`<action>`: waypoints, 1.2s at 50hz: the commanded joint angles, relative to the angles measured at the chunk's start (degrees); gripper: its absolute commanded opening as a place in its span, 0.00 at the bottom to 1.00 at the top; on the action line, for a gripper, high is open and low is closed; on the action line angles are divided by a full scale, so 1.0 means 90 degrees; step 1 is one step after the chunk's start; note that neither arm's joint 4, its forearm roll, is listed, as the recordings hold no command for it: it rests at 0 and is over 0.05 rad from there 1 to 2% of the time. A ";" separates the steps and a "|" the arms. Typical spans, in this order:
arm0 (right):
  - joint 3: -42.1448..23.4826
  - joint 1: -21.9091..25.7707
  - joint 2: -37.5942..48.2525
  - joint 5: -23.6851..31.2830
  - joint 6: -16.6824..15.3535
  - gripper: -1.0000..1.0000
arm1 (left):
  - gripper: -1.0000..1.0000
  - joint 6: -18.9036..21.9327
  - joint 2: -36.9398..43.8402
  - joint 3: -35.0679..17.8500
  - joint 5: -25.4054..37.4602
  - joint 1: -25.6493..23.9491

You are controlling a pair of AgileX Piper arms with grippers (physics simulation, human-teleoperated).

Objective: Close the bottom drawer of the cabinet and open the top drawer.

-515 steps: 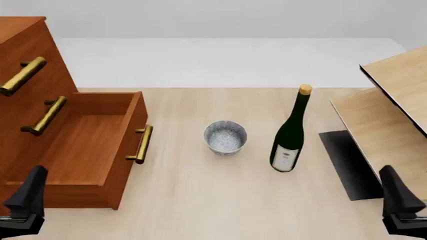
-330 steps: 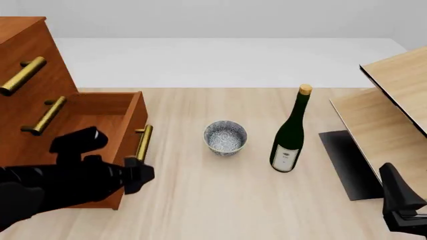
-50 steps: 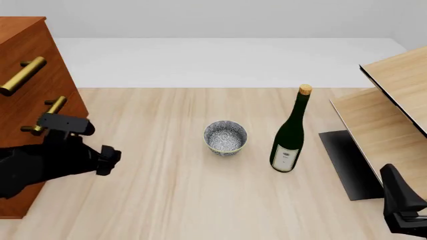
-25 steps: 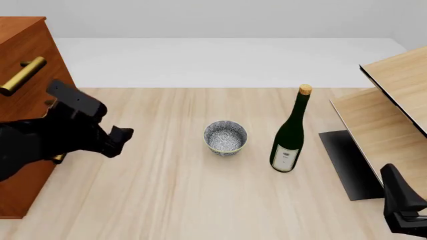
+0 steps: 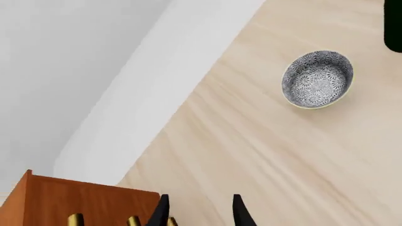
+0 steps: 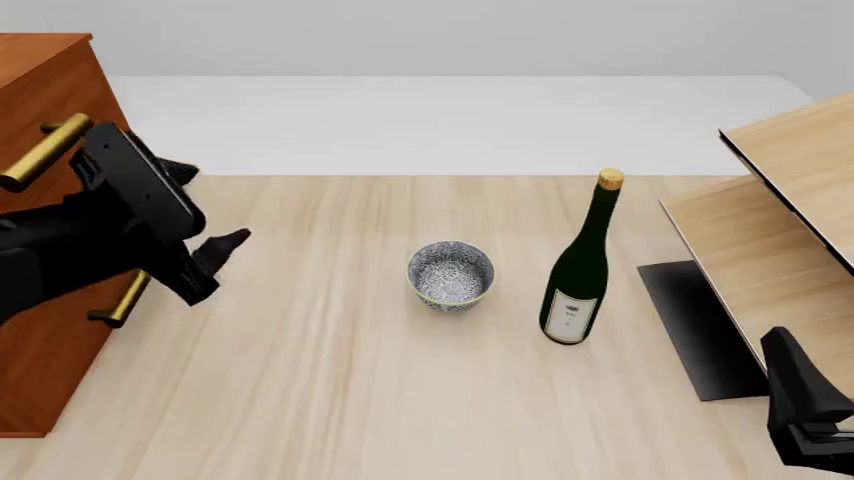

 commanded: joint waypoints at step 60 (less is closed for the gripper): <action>-0.0013 -0.0013 0.0019 -0.0024 0.0170 1.00 | 1.00 0.4477 0.0295 0.0492 -0.2764 0.1302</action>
